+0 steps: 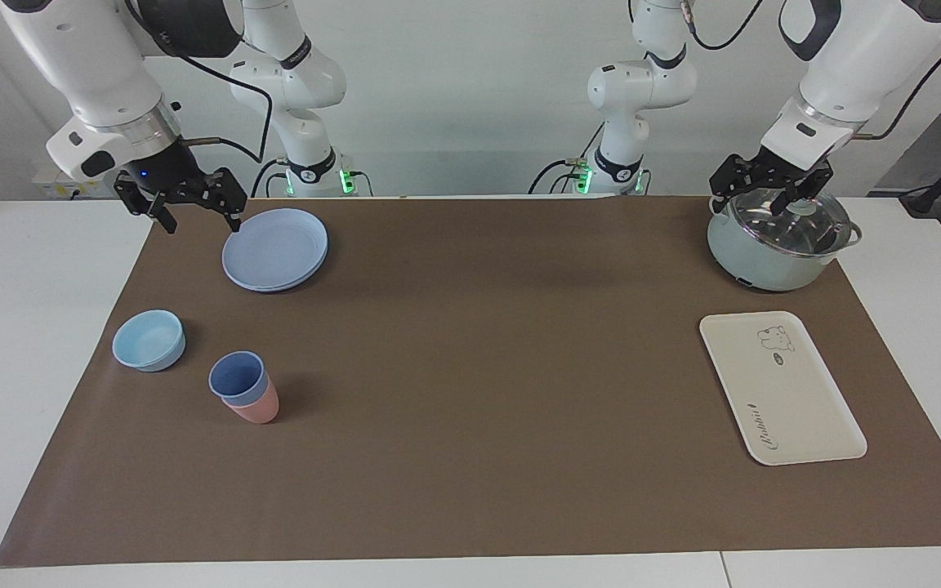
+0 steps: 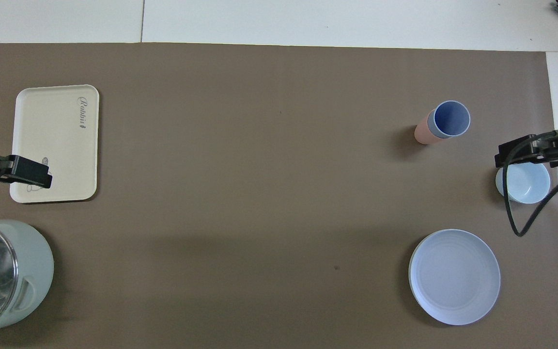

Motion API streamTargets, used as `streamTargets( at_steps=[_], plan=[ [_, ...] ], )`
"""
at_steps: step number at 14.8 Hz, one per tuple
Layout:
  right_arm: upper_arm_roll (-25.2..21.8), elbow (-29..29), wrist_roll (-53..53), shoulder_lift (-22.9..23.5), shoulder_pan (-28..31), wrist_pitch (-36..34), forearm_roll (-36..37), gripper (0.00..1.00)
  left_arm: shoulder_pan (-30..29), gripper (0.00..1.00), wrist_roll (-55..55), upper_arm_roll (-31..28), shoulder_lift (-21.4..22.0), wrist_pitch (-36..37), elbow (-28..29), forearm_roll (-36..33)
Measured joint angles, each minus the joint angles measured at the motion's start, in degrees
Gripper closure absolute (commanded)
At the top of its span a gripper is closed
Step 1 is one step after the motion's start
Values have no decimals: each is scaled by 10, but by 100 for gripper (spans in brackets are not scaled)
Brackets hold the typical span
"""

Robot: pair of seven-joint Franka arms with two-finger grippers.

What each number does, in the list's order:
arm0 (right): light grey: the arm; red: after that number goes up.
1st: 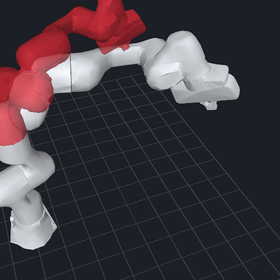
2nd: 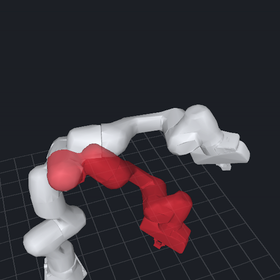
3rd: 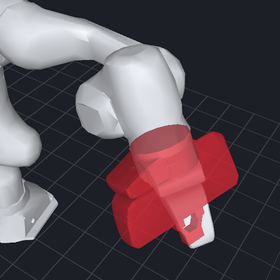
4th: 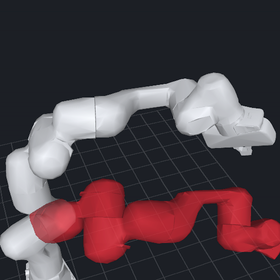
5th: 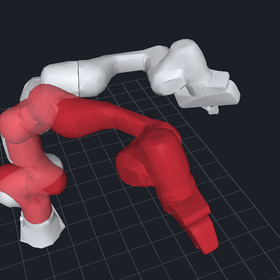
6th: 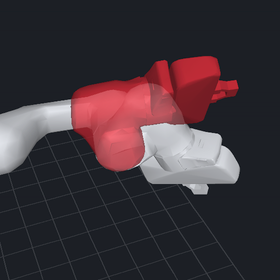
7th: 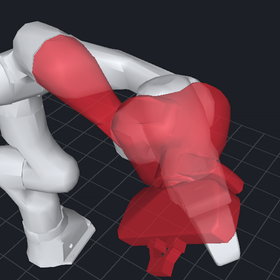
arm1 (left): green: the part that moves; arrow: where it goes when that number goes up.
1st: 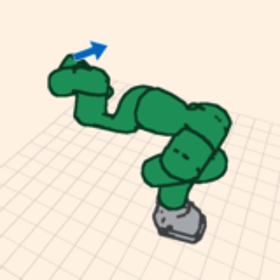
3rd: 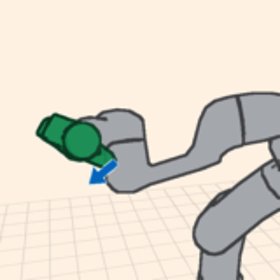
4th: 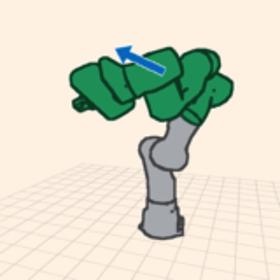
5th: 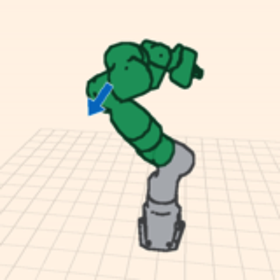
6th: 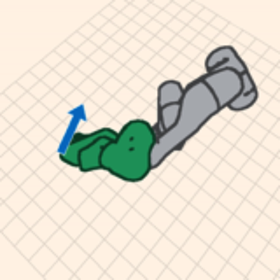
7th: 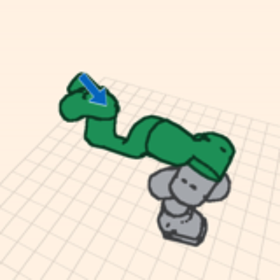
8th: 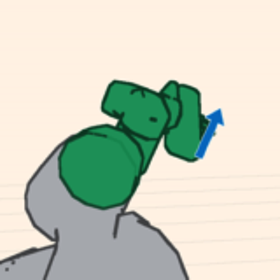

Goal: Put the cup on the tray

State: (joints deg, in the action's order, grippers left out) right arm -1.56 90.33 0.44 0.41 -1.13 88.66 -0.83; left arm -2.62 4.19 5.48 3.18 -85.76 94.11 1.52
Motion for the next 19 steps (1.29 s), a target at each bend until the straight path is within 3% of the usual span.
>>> streamTargets(
  at_steps=[4,7,11,16,19],
  plan=[
    [0,0,48,10,1,40,-3,3,0,0,0,0,0,0,0,0],
    [-1,-4,126,45,6,76,-3,3,0,0,0,0,0,0,0,0],
    [-5,-59,188,145,9,141,-3,3,0,0,0,0,0,0,0,0],
    [-5,-173,217,280,42,158,-22,3,0,0,0,0,0,0,0,0],
    [-5,-201,228,335,67,181,-67,3,0,0,0,0,0,0,0,0]
  ],
)
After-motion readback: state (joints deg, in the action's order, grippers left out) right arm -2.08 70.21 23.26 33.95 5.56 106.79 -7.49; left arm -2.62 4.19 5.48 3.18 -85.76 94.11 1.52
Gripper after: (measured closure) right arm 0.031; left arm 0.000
